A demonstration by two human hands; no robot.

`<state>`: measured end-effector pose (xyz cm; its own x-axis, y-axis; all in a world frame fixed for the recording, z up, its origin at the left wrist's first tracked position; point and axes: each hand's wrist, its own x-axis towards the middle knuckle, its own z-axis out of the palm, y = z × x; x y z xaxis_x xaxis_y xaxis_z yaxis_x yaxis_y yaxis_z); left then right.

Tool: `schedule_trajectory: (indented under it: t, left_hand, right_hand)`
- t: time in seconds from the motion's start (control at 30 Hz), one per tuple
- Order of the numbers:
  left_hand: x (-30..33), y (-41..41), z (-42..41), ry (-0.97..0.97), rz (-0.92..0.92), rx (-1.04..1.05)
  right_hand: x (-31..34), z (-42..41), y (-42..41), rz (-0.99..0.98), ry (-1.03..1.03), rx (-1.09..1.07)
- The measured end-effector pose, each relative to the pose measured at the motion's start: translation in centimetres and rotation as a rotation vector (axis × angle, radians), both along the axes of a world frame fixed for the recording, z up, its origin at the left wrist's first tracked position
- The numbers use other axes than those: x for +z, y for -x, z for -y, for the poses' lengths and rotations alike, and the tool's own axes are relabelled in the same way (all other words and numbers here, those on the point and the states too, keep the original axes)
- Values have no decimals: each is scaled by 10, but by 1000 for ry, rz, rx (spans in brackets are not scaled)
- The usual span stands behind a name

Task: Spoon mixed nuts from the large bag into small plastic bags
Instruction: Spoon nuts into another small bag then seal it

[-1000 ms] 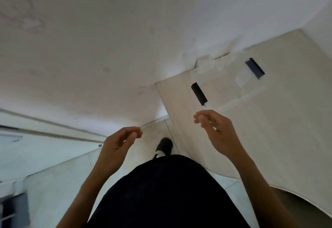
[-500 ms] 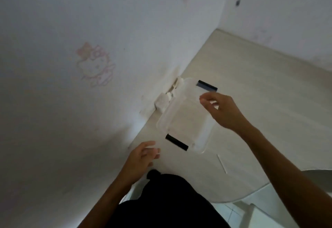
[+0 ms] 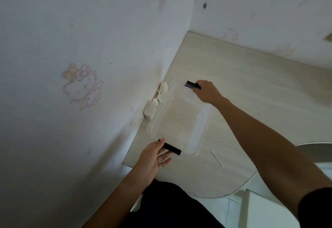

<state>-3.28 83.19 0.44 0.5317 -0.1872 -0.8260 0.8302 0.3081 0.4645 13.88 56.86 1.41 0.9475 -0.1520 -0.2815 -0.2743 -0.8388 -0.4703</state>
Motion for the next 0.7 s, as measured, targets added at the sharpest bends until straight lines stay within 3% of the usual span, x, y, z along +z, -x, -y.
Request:
schedule_trajectory:
  t: [0.13,0.3,0.47,0.7]
  left_hand:
    - [17,-5,-21,-127,214,-41]
    - [32,-8,-30,-231,326,5]
    - [31,7,-6,-316,383,-195]
    - [30,43,74,-283,517,-588]
  right_hand:
    - [35,20,47,140,-38,-145]
    - [54,30,170,301,-216,-437]
    - [48,16,310,285,-440,-740]
    - [54,37,455,362,-681,-1047]
